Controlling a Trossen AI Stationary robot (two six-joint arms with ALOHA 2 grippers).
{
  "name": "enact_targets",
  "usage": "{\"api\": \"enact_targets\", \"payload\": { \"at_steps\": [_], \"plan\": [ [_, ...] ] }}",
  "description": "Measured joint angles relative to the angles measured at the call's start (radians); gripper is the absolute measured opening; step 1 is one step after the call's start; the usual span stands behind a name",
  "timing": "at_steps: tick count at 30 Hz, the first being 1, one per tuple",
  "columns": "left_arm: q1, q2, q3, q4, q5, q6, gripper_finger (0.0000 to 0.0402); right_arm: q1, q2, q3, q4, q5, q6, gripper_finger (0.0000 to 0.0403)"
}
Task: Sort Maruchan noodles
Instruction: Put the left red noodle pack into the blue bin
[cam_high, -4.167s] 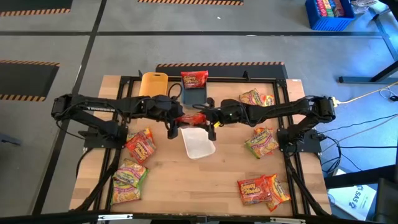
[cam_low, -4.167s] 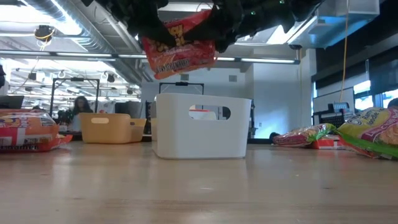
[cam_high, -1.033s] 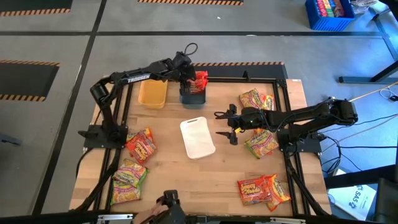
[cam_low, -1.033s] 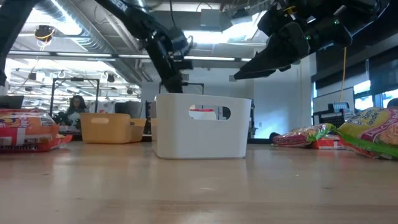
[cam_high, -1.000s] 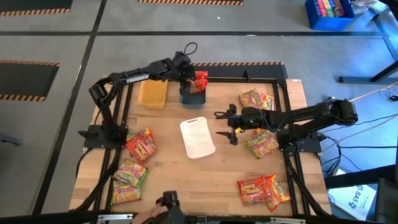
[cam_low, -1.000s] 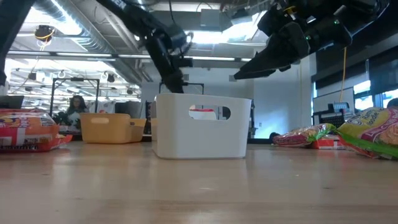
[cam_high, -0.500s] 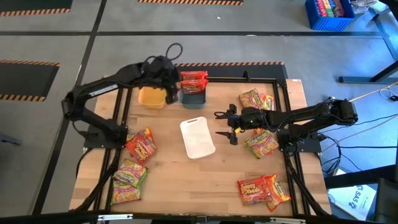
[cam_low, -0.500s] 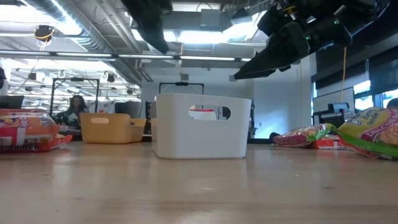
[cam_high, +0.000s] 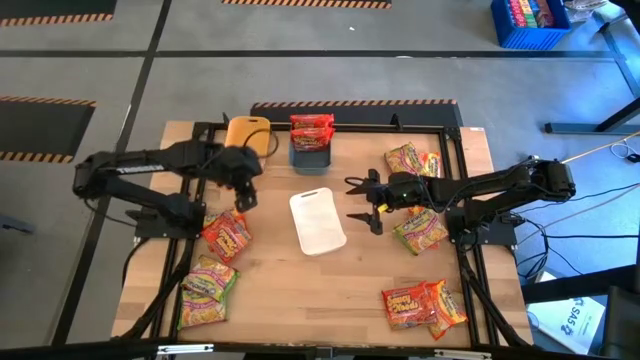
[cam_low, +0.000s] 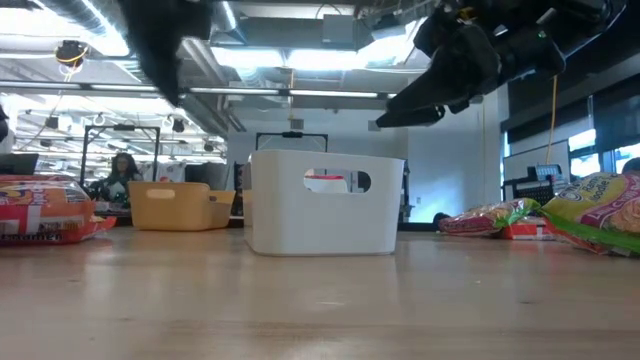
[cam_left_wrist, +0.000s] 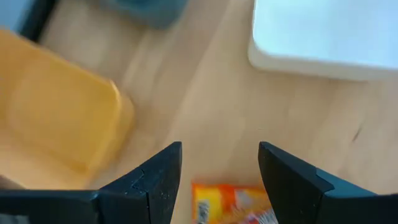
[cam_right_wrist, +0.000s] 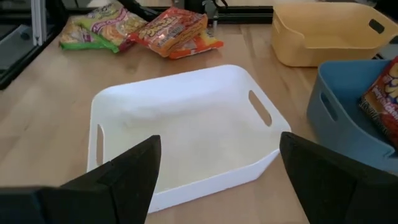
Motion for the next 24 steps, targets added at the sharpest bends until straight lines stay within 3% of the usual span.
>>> {"api": "enact_targets", "payload": {
  "at_steps": [7,17,24],
  "plan": [
    [-0.015,-0.045,-0.124,-0.143,0.050,-0.184,0.0206,0.013,0.000,0.010,0.001,0.002,0.065,0.0312],
    [0.070,-0.043,-0.232,-0.157,0.070,-0.194,0.0209,0.041,0.000,0.010,0.000,0.007,0.064,0.0312],
    [0.200,-0.043,-0.288,-0.150,0.295,-0.161,0.0227,0.040,0.000,0.010,-0.001,0.002,0.036,0.0312]
  ]
}}
